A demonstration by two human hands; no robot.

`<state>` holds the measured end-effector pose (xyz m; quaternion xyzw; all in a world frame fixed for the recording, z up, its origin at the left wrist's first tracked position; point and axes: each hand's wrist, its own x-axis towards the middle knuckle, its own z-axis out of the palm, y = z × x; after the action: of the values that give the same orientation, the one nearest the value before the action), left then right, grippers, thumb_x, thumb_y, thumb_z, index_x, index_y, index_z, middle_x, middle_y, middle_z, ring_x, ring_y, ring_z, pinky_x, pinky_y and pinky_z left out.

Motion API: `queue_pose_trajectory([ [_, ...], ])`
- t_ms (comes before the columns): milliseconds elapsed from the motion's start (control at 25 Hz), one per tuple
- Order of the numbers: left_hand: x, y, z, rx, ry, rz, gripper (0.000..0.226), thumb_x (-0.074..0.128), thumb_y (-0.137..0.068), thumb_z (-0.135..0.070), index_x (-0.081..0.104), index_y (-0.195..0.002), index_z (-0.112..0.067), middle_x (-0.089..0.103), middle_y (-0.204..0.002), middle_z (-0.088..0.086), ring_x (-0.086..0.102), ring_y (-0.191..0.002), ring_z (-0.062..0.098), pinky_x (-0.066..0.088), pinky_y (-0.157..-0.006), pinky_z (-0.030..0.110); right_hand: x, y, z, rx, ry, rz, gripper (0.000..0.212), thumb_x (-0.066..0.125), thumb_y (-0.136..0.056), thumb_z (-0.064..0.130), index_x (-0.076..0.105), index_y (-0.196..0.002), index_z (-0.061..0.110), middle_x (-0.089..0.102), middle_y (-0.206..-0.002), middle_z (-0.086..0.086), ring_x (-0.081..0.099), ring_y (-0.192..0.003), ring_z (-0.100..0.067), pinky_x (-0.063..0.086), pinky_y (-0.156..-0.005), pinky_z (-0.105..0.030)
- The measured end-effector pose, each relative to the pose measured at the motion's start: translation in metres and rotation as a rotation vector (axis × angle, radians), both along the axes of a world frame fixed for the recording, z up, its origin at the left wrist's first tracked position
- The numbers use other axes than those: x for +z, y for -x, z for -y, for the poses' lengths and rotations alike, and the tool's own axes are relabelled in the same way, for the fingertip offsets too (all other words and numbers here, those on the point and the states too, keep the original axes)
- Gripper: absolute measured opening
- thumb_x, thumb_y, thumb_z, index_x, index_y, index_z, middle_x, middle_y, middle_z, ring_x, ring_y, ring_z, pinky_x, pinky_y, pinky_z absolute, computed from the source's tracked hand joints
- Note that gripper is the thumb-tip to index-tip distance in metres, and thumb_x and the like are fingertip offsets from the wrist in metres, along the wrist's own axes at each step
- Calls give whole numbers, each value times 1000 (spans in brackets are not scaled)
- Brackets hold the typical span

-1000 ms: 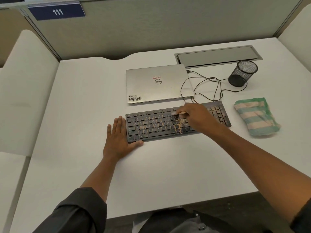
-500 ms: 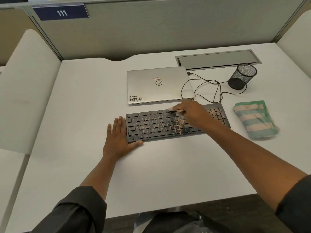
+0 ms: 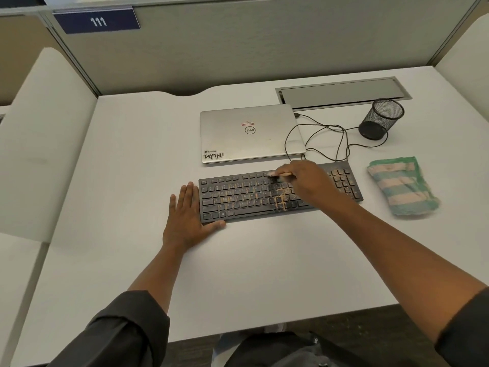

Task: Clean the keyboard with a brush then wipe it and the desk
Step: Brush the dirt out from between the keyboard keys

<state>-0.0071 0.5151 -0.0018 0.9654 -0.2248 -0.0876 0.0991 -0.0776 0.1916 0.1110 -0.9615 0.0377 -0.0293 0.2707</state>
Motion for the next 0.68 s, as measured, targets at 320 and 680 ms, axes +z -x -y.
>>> queue_pose_trajectory([
  [320,-1,0,0,-4,4,5,132,29,-70,-101,-7,-162,-14,-8,-170,8,-17,-155,18,-8,-126,48,3,21,1,-47,-58,36,19,58,-95,13,76,-100,17,73,-95,9,61,-86,-10,46,-73,-23],
  [680,-1,0,-1,-3,10,6,131,29,-71,-100,-7,-162,-15,-8,-170,7,-17,-155,18,-9,-126,47,-12,38,-10,6,27,-1,21,57,-93,11,74,-101,22,68,-89,14,61,-89,-15,50,-73,-34],
])
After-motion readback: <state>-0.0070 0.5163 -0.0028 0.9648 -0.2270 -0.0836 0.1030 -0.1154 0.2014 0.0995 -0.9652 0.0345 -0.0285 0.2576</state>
